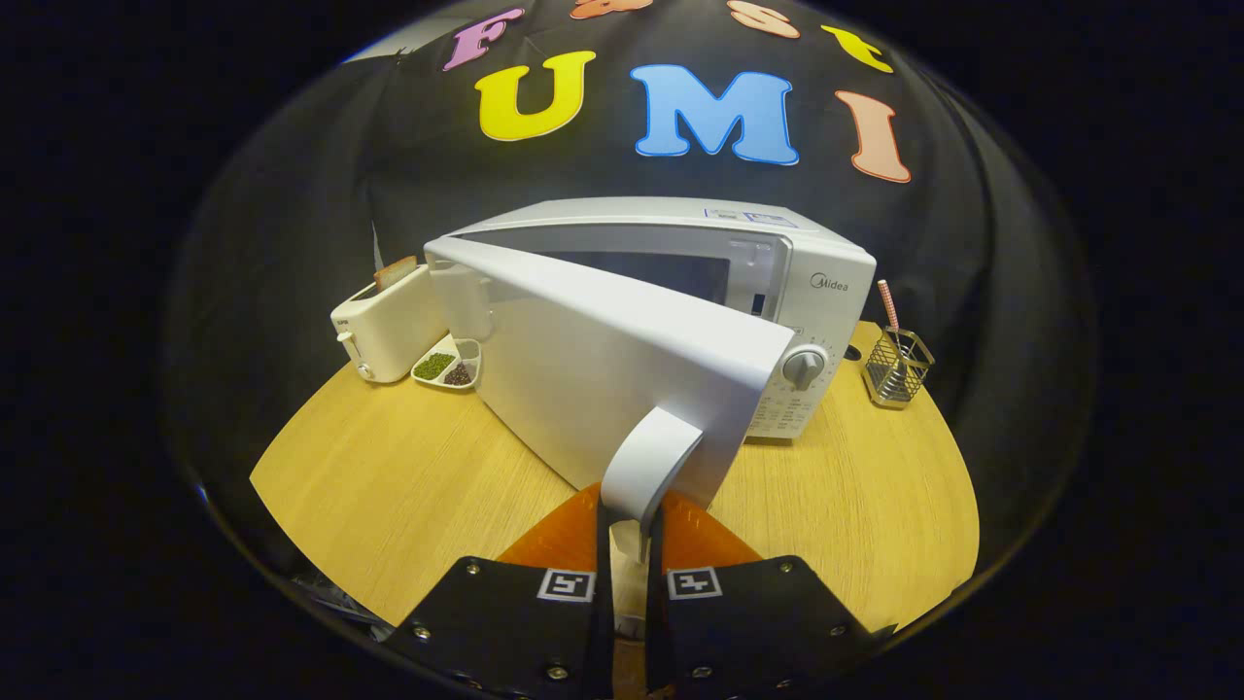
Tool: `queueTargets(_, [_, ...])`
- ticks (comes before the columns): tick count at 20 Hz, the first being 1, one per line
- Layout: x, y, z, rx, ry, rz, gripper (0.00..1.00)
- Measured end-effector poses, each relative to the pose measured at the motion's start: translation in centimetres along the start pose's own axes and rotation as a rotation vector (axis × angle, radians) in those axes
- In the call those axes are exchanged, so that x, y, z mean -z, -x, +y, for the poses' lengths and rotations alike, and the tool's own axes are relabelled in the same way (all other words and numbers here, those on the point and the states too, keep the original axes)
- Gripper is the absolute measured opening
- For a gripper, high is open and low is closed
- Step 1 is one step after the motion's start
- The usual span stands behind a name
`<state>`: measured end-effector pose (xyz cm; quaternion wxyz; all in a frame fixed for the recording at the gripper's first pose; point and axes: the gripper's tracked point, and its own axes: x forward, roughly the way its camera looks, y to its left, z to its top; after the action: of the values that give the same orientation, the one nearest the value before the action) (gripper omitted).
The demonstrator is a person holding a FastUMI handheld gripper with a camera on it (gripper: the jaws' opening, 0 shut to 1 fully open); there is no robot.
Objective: Open the microwave, put the food inside, and close the microwave door.
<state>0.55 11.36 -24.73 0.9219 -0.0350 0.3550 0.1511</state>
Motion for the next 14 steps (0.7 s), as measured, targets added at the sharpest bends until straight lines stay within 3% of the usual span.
queueTargets(14, [3.0, 3.5, 8.7, -0.018, 0.009, -0.001, 0.13])
